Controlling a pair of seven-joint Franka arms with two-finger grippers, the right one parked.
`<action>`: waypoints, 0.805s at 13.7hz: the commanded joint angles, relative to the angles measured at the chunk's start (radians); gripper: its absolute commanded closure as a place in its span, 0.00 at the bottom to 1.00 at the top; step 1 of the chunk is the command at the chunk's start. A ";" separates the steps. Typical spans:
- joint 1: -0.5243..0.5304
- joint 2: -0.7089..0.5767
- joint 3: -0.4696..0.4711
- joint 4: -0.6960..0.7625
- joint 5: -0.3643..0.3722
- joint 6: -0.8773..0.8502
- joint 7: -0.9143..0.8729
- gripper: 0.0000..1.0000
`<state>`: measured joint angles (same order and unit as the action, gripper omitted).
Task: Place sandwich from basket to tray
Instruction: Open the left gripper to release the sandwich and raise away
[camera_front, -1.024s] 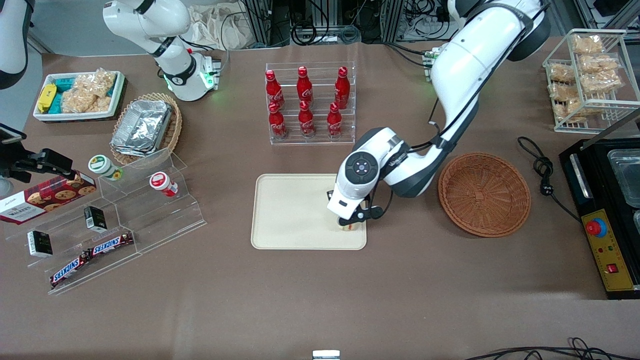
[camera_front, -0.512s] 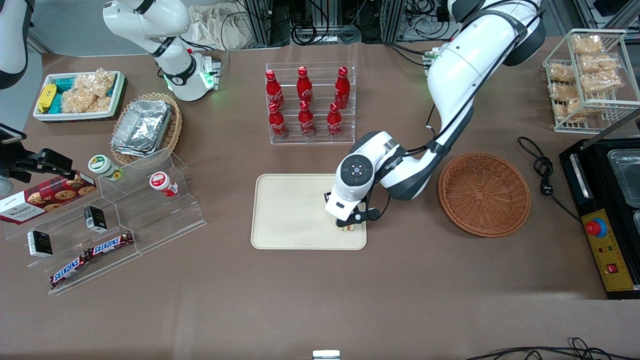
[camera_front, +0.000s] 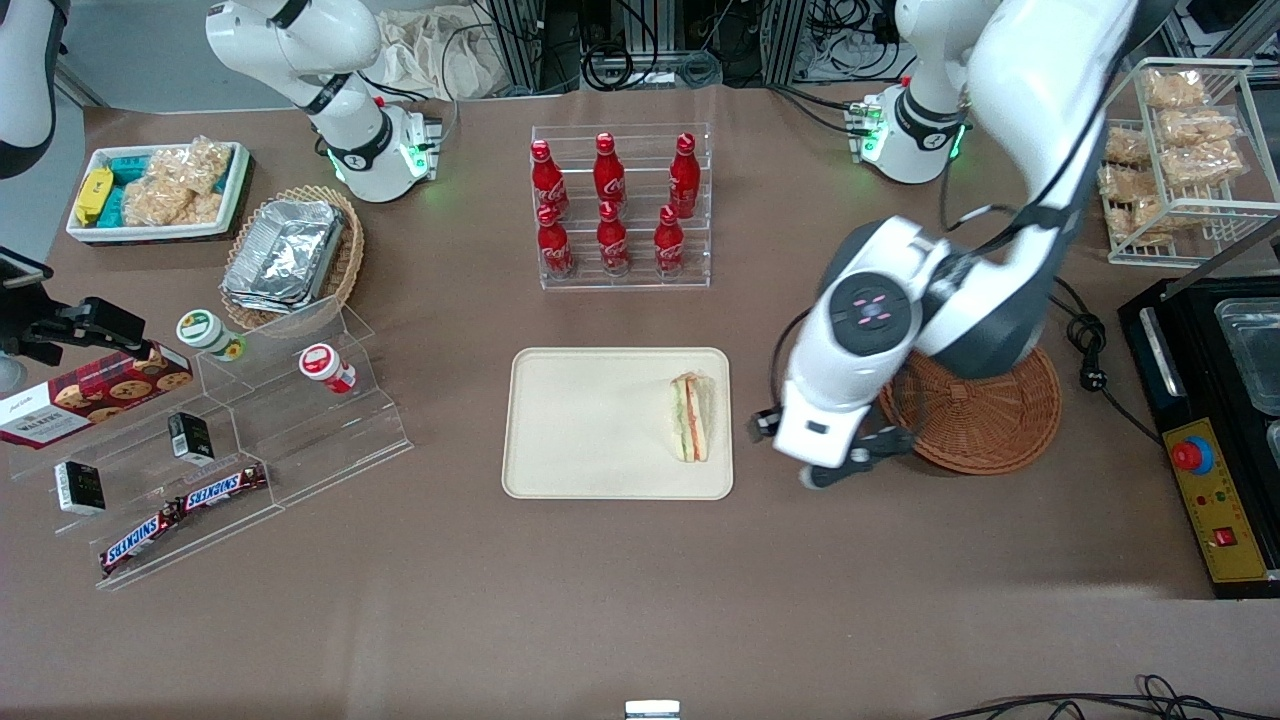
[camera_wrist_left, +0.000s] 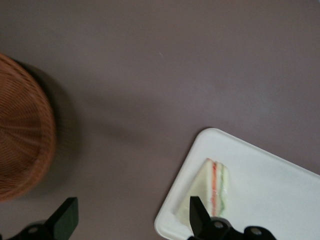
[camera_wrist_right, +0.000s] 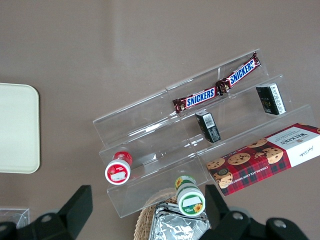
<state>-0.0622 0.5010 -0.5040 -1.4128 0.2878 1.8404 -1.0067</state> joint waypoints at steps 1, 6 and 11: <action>0.080 -0.134 0.001 -0.118 -0.048 -0.050 0.141 0.00; 0.071 -0.363 0.281 -0.293 -0.212 -0.073 0.593 0.00; 0.036 -0.392 0.459 -0.270 -0.234 -0.196 0.913 0.00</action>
<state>-0.0007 0.1261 -0.0828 -1.6696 0.0677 1.6698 -0.1731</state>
